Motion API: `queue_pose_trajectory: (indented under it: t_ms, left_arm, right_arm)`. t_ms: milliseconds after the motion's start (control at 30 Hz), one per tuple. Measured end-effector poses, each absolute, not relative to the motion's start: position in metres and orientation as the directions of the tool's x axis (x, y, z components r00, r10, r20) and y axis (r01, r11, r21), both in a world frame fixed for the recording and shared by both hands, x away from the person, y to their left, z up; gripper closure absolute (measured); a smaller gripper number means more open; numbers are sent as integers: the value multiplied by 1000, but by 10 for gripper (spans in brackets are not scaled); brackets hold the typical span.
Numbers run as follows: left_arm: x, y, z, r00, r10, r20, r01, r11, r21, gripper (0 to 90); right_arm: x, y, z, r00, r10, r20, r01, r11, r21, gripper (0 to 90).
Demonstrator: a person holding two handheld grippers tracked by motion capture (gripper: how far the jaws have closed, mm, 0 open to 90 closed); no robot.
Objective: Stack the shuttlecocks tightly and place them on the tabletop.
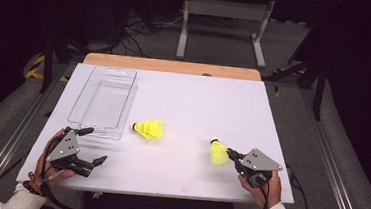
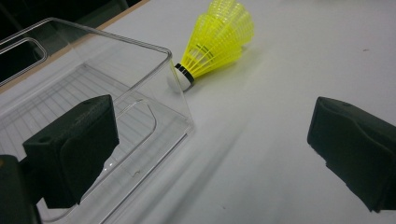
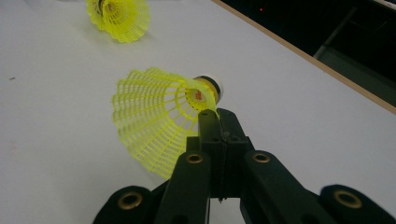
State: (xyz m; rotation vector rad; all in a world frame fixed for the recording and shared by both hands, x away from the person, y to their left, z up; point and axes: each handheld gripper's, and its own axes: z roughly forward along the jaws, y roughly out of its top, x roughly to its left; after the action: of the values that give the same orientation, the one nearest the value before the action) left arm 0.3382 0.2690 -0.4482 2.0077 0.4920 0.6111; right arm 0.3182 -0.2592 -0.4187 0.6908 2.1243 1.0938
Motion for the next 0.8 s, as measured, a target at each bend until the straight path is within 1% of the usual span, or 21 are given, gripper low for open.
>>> queue_pose_trajectory:
  t_ms: [333,800]
  left_arm:
    - [338,269,-448,797,563,220,93,-474,876,30]
    - [339,269,-449,798,563,215,94,-470,878,27]
  right_arm:
    - [324,-255,-415,-676,681,-283,147,501,853,900]
    - [326,-249,-414,-698,657,-286,124,504,855,900]
